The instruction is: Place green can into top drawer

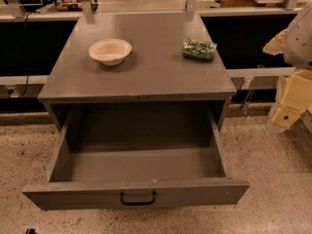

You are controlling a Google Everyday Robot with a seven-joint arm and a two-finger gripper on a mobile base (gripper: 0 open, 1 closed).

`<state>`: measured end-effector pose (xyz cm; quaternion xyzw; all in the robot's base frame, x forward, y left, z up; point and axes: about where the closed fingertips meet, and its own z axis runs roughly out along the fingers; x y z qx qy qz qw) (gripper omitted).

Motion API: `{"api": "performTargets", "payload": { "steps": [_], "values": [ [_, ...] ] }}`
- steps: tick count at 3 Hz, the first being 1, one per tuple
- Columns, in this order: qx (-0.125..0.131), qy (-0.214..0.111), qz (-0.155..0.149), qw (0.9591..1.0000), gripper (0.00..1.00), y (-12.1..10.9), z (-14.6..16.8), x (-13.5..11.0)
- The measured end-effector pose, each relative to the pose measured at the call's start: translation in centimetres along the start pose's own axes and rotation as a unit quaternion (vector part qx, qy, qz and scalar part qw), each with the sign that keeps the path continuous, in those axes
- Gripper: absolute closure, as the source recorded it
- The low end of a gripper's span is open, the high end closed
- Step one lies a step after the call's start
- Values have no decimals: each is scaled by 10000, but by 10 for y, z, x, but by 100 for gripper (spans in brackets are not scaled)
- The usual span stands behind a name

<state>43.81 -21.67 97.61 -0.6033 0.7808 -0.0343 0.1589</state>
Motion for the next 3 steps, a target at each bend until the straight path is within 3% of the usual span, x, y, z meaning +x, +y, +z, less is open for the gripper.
{"api": "performTargets", "payload": {
  "steps": [1, 2, 3],
  "values": [
    [2, 0, -3, 10000, 0, 0, 0, 0],
    [169, 20, -392, 9991, 0, -26, 3, -9],
    [291, 123, -890, 9955, 0, -68, 12, -19]
  ]
}}
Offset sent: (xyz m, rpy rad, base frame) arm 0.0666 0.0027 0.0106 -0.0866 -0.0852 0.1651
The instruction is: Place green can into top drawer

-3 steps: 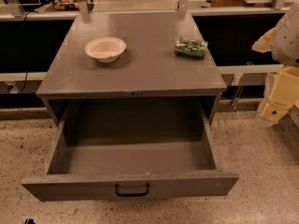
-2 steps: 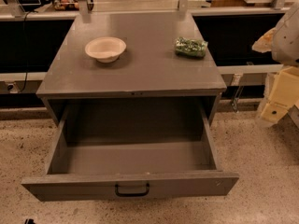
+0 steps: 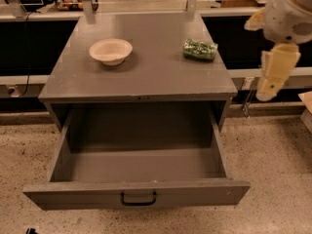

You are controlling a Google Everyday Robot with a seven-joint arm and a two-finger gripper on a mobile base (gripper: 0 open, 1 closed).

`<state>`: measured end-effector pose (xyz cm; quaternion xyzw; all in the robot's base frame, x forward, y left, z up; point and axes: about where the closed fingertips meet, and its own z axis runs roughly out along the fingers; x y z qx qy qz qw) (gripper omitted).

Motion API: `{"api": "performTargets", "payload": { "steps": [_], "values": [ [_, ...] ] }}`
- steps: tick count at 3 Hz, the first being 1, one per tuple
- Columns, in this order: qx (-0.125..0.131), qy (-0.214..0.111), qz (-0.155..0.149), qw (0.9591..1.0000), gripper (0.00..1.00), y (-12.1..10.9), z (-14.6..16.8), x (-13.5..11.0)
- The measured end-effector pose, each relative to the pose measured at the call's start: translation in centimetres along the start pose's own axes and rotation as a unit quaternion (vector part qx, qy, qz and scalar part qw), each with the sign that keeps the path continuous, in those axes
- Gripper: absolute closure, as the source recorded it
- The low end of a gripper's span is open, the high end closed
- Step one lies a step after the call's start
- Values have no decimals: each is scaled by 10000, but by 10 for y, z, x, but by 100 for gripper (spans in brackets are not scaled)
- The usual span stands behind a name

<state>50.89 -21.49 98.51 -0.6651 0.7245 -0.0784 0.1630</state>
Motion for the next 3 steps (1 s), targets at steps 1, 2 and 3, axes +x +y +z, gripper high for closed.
{"api": "performTargets", "payload": {
  "steps": [1, 2, 3],
  "values": [
    [128, 21, -417, 9990, 0, -61, 23, -6],
    [391, -108, -451, 9982, 0, -90, 18, -11],
    [395, -108, -451, 9981, 0, -90, 17, -11]
  ]
}}
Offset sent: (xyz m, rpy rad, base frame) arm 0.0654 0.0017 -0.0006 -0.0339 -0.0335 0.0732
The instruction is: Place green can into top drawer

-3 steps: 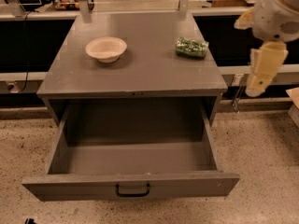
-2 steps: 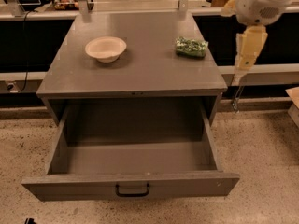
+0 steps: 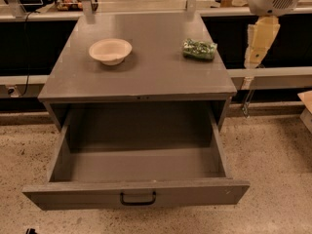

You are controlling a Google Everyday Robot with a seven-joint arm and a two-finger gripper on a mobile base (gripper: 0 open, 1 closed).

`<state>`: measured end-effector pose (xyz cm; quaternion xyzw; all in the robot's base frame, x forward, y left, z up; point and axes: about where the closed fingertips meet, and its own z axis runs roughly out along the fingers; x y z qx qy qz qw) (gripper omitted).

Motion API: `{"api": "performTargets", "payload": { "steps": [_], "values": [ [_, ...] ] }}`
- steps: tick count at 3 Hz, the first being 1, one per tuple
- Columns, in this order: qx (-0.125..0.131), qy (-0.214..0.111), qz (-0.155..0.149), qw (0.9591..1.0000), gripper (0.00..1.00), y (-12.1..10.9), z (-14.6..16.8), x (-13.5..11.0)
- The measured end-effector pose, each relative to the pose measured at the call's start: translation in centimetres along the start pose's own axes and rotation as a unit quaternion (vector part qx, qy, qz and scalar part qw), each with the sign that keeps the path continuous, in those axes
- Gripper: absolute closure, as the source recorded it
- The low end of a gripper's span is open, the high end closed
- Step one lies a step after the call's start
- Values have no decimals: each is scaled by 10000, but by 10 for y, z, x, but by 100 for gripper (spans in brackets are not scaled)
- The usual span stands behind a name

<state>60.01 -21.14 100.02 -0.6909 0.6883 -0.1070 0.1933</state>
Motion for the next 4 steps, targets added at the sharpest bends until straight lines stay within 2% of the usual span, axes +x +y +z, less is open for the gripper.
{"api": "performTargets", "payload": {
  "steps": [1, 2, 3, 4],
  "values": [
    [-6, 26, 112, 9999, 0, 1, 1, -2],
    [226, 90, 350, 9991, 0, -17, 23, 10],
    [530, 0, 458, 9975, 1, -42, 53, 17],
    [672, -65, 313, 9972, 18, -67, 92, 9]
  ]
}}
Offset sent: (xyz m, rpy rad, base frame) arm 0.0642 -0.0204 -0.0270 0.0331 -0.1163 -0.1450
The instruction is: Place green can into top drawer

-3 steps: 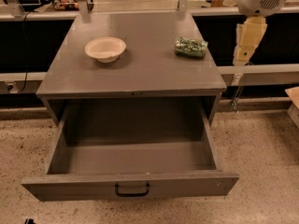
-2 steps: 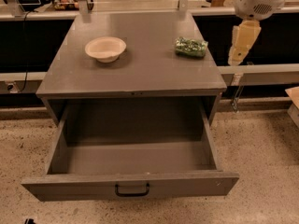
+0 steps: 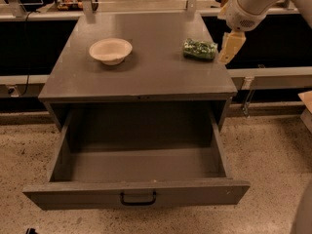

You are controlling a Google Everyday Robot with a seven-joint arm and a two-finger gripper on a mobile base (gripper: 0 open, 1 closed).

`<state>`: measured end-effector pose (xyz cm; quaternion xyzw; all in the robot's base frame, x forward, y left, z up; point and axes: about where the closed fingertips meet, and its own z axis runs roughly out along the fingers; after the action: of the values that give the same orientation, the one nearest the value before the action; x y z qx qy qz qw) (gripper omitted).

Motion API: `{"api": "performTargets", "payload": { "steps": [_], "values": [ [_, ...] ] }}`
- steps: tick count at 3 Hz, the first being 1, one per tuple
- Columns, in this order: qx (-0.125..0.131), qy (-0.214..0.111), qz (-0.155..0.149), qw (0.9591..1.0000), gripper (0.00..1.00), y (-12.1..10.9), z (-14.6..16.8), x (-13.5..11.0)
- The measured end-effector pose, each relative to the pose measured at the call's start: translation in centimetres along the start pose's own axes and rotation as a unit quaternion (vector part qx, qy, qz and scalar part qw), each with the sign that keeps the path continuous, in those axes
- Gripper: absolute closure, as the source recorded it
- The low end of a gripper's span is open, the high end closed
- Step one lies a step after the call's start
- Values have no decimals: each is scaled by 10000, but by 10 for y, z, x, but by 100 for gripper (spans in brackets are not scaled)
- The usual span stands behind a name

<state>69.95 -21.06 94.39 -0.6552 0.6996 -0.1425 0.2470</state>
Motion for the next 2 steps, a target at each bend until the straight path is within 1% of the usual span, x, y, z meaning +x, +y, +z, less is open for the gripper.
{"api": "performTargets", "payload": {
  "steps": [1, 2],
  "values": [
    [147, -78, -110, 9998, 33, -19, 46, -5],
    [304, -99, -68, 9995, 36, -32, 67, -3]
  ]
}}
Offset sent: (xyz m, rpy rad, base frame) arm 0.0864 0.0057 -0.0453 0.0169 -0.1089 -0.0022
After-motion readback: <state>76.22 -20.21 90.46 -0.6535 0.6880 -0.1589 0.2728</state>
